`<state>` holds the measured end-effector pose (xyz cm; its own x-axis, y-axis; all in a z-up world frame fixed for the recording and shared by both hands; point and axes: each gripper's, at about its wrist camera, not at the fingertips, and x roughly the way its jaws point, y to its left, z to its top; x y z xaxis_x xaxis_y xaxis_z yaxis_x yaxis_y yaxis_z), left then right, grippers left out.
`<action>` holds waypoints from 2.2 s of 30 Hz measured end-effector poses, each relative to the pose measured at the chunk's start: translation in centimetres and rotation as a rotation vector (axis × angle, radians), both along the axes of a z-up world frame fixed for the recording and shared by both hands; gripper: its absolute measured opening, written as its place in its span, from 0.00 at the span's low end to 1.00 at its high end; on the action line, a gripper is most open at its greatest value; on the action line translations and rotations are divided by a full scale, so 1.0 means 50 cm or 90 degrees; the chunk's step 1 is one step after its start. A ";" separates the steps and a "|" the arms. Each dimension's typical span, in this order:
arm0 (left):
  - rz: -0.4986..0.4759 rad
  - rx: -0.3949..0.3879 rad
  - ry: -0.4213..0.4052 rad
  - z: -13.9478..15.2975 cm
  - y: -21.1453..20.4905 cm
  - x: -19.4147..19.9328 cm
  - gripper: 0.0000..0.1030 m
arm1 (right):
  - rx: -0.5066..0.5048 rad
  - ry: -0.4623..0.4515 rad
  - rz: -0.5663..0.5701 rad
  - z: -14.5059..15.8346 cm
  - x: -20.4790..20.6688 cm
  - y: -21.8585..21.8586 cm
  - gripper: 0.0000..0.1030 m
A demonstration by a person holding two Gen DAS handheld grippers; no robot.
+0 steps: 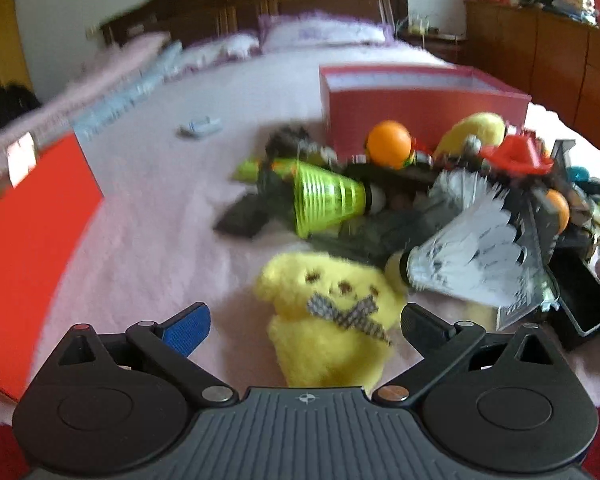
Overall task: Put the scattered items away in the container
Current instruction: 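Close left tool on yellow plush dog while right tool lifts pink bunny, then carry yellow plush dog in left tool and pink bunny in right tool over red box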
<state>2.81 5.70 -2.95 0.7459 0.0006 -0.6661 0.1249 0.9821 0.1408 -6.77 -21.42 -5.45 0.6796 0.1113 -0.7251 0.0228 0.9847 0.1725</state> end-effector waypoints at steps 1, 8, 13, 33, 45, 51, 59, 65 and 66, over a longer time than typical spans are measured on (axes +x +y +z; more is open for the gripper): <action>-0.011 0.009 -0.014 0.004 -0.007 -0.002 1.00 | -0.003 -0.007 0.002 0.002 -0.001 0.000 0.82; -0.059 0.084 0.039 -0.054 -0.057 0.031 0.97 | 0.017 -0.002 -0.003 -0.008 -0.001 -0.006 0.80; -0.057 0.025 0.090 -0.075 -0.041 0.055 0.57 | 0.031 0.002 -0.006 -0.015 0.000 -0.011 0.78; -0.094 -0.051 0.122 -0.017 -0.033 -0.071 0.73 | -0.037 0.022 0.025 0.023 -0.039 0.006 0.49; -0.124 -0.007 0.127 -0.022 -0.068 -0.069 0.86 | -0.030 0.038 0.025 0.013 -0.040 0.008 0.67; -0.105 -0.010 0.147 -0.037 -0.055 -0.066 0.80 | -0.009 0.062 0.005 -0.011 -0.035 -0.003 0.65; -0.086 -0.035 0.180 -0.054 -0.041 -0.056 0.74 | -0.032 0.068 0.009 -0.028 -0.030 0.004 0.62; -0.074 -0.040 0.165 -0.058 -0.034 -0.058 0.66 | -0.043 0.067 0.018 -0.038 -0.025 0.008 0.64; -0.074 -0.041 0.154 -0.053 -0.034 -0.062 0.60 | -0.044 0.065 0.020 -0.040 -0.025 0.008 0.64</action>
